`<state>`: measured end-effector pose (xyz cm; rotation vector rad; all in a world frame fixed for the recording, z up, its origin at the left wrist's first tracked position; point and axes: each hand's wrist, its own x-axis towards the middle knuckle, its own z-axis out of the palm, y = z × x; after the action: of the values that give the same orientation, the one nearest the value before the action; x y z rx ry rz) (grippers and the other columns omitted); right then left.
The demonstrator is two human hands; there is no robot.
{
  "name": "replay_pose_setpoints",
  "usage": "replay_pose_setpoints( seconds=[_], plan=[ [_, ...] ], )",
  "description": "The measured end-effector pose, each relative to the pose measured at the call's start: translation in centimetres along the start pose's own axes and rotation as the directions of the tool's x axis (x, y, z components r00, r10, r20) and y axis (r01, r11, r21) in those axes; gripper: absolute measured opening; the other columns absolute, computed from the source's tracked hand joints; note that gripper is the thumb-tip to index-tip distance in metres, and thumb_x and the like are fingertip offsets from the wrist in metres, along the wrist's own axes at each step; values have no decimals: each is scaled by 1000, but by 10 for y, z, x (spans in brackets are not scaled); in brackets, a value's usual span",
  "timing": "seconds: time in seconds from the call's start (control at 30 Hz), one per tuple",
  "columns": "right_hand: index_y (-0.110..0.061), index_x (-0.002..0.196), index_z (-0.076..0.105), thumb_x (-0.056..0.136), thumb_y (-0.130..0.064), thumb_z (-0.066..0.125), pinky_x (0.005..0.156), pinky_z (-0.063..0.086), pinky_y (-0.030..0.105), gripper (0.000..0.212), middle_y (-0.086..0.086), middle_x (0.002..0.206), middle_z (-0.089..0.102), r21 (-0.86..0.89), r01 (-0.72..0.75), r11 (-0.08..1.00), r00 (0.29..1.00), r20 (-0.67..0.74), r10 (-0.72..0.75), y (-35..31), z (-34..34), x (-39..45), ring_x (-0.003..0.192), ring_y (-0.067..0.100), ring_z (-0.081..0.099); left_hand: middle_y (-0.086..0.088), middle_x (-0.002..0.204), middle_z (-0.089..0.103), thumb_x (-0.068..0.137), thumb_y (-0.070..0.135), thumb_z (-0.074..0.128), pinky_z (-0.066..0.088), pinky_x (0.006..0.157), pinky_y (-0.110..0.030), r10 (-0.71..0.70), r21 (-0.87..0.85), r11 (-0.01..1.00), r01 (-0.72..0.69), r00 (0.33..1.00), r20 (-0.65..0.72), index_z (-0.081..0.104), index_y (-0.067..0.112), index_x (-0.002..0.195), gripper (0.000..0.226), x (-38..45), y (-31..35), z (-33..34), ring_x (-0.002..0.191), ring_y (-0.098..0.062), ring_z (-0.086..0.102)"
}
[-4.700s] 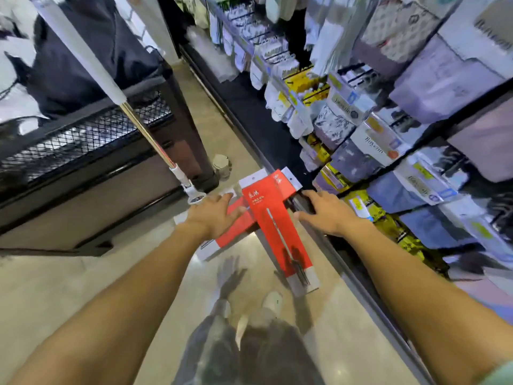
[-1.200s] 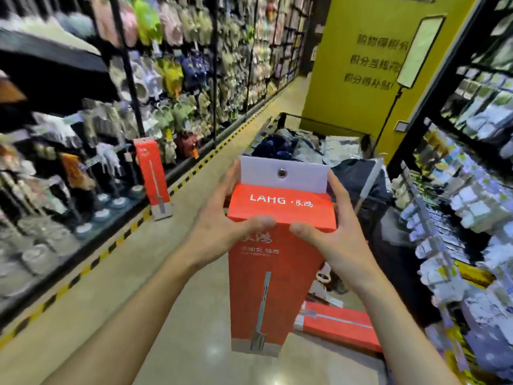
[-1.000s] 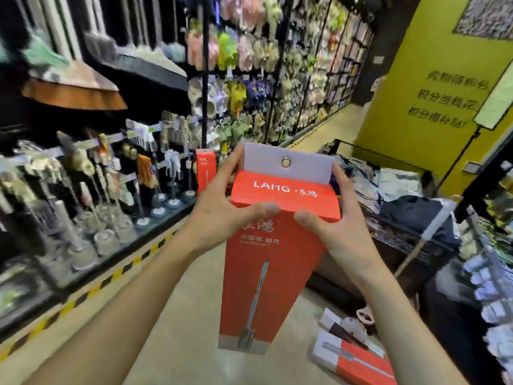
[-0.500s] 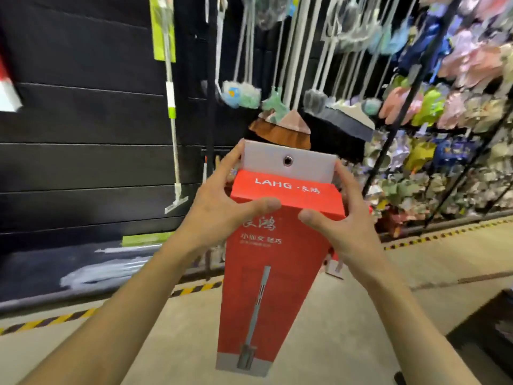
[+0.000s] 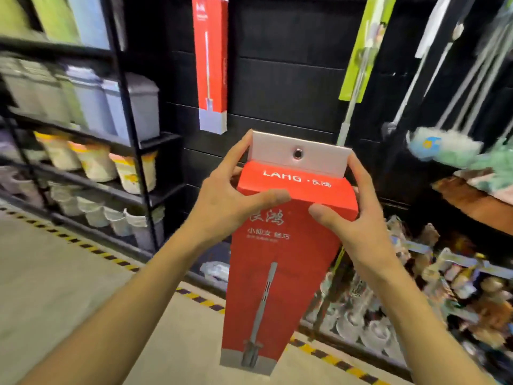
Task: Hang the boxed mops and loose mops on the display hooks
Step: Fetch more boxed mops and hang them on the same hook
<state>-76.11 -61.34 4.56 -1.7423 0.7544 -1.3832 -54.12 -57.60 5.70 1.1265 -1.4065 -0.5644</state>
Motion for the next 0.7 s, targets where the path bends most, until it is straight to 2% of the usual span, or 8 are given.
replay_pose_setpoints(
  seconds=[0.1,0.17,0.23,0.37,0.6,0.7],
  plan=[
    [-33,159,30,76,-25,85,82,58,18,100,2,144,57,104,56,993,998,35,-60,17,42,50,117,6,67,7,116,74,62,61,92,64,89,-36,3,23,1000,0,993,-117,37,55,154,108,26,-9,-35,105,-10,75],
    [-31,159,32,72,-33,87,85,59,23,103,4,145,57,163,81,983,994,53,-91,25,71,82,119,12,67,5,123,73,63,61,91,64,90,-37,3,29,1000,2,984,-177,36,54,155,107,43,-17,-58,109,-12,74],
    [-30,158,34,68,-42,83,87,59,27,103,4,145,57,200,92,975,991,78,-109,33,100,112,120,15,67,5,126,73,62,61,86,63,90,-34,-6,20,1000,11,973,-229,35,51,158,109,60,-28,-80,110,-12,74],
    [-26,157,37,67,-44,81,90,59,29,101,-1,141,60,228,112,967,987,90,-136,50,156,161,119,14,68,12,124,73,61,64,82,63,90,-33,-2,29,999,12,951,-311,37,49,157,107,95,-56,-127,107,-6,74],
    [-27,155,39,65,-43,82,89,59,28,101,-3,134,65,227,139,964,984,74,-159,73,252,231,113,12,71,14,123,71,67,64,81,64,86,-28,22,50,999,-8,963,-269,31,50,159,105,158,-105,-221,106,-5,74],
    [-29,154,40,65,-43,83,95,60,35,100,-2,132,67,201,159,967,983,57,-174,75,288,262,113,14,71,10,127,70,64,68,77,64,85,-28,42,47,998,-32,974,-223,30,52,158,106,190,-121,-261,107,-6,74]
  ],
)
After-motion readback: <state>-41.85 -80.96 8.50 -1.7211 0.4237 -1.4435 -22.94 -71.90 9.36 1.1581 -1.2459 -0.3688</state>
